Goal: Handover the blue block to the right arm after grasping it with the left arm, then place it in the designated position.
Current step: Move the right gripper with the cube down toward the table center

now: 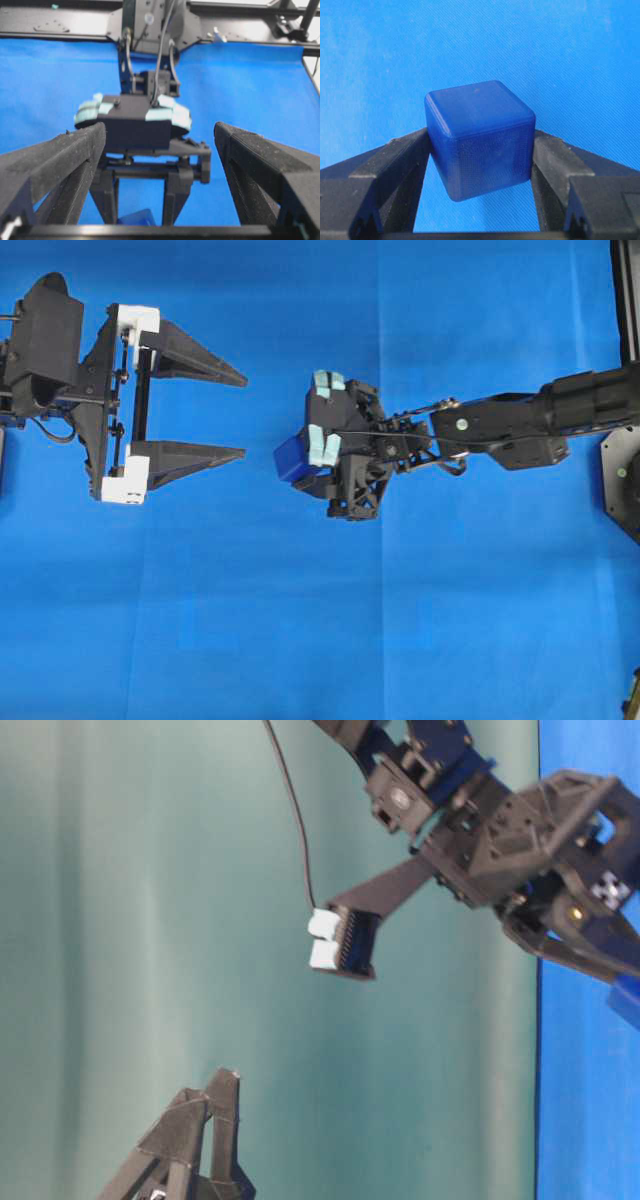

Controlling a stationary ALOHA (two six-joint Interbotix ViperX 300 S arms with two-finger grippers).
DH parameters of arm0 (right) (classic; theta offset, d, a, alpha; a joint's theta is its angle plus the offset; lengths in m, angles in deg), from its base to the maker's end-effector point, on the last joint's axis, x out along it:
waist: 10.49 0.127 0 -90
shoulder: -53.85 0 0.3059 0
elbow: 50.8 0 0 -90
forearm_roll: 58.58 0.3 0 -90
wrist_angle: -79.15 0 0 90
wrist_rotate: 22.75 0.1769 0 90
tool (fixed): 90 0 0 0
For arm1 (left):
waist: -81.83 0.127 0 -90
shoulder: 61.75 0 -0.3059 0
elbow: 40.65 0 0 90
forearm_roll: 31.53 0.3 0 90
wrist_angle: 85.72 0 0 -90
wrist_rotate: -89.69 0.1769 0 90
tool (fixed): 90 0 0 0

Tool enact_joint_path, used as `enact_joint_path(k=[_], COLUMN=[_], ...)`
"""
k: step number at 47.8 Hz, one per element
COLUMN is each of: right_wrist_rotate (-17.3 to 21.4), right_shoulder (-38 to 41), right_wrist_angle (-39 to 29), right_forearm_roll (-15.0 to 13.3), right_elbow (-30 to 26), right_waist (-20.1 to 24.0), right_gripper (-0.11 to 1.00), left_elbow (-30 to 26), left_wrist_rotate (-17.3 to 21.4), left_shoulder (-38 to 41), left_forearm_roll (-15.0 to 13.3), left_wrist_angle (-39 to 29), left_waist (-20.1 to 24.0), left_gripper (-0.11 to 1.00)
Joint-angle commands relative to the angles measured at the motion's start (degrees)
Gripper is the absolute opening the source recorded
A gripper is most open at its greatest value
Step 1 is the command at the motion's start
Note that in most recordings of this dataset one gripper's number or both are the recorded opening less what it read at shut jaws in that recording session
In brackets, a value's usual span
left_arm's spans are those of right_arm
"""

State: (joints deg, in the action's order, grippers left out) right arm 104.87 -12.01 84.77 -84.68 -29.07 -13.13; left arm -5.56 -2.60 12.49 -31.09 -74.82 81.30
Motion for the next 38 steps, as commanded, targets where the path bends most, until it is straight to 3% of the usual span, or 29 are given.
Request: enact_joint_path(k=[1,35,38], right_wrist_rotate=[0.0,0.0,0.0], right_shoulder=[0.0,2.2,2.2], right_wrist_angle=[0.7,0.8,0.9], right_forearm_roll=[0.7,5.1,5.4], right_elbow=[-1.5,-1.8,-1.8], right_waist=[-0.2,0.1,0.3], right_gripper=[0.44,0.45,0.58], left_elbow=[-1.6,-1.7,-1.7], left_wrist_rotate=[0.0,0.0,0.0], left_shoulder=[-0.5,-0.5,-0.5], left_forearm_roll=[0.1,0.1,0.1], left_wrist_angle=[0.5,0.6,0.6], left_waist=[0.1,0.1,0.1], left_gripper=[0.93,0.93,0.93])
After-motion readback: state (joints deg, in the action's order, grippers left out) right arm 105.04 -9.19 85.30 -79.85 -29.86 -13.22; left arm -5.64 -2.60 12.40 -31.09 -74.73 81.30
